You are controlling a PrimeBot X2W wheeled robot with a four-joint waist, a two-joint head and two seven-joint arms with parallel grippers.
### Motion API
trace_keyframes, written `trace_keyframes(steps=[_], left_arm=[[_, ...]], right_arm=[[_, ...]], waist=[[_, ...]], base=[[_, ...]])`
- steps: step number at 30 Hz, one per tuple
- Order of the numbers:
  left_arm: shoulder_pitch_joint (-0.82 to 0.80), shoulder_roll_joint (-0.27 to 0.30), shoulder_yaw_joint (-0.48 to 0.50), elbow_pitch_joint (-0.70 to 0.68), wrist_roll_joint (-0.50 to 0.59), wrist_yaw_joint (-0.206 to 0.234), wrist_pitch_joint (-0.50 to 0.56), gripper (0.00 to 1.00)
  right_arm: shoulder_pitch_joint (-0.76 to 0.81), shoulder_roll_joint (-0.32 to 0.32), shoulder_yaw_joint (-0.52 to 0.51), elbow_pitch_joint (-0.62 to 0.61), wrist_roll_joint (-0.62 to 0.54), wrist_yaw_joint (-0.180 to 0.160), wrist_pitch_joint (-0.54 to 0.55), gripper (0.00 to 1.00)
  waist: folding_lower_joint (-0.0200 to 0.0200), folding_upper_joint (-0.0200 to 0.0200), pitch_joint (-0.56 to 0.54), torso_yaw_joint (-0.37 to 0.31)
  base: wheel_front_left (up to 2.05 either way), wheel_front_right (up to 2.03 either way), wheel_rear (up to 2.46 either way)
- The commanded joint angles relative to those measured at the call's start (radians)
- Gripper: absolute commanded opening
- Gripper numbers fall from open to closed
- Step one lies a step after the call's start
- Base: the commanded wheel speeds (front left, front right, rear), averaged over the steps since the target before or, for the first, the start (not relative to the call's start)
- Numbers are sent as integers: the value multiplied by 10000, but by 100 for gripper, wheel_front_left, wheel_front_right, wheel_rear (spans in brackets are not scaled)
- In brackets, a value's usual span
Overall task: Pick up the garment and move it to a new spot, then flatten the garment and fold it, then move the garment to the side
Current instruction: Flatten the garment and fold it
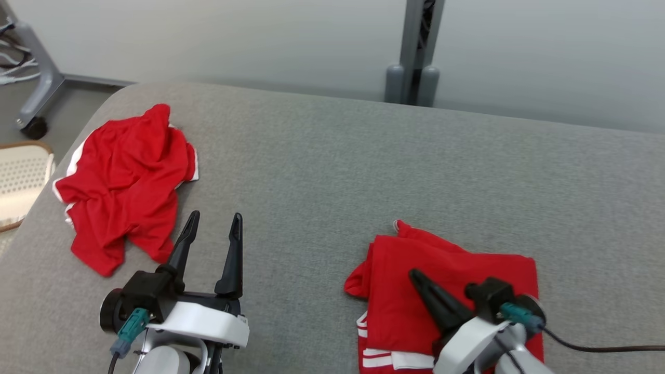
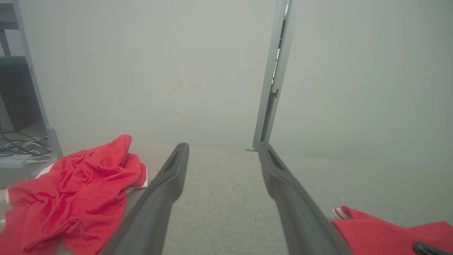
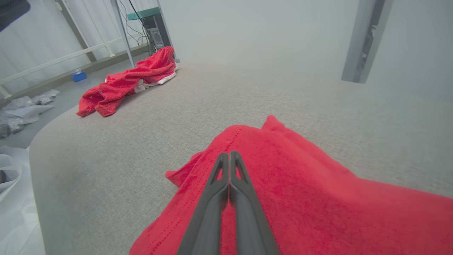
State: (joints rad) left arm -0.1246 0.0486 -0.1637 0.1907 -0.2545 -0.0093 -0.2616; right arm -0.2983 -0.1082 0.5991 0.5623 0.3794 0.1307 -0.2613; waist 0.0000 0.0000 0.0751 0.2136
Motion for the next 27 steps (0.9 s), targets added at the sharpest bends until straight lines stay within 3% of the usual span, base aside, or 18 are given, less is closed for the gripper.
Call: trace_keyframes(steps=[1,7,11,18,27], left_arm=[[142,37,60,-16,60,-43,-33,100],[354,35,121,-12,29,-67,-33,100],[332,40,67,-45,-45,-30,-33,100],[498,35,-10,-50,-105,94,-33,100],[703,40,-159,39,-392,218,-33,100]], right_arm=[[47,-169,-208,-174,-9,2,-29,0],[242,-737,-1610,-1133,-925,2,-29,0],[456,-883,-3114,-1879,-1759,2,-29,0],[1222,-367,-5087,-3365,-3010,2,-29,0],[2078,131,-5957,-3785,-3504,2,-29,0]], waist=[[0,0,-227,-292],[0,0,-585,-1064],[0,0,-665,-1481],[0,0,-728,-1915],[0,0,-724,-2135]], base=[[0,0,0],[0,0,0],[0,0,0],[0,0,0],[0,0,0]])
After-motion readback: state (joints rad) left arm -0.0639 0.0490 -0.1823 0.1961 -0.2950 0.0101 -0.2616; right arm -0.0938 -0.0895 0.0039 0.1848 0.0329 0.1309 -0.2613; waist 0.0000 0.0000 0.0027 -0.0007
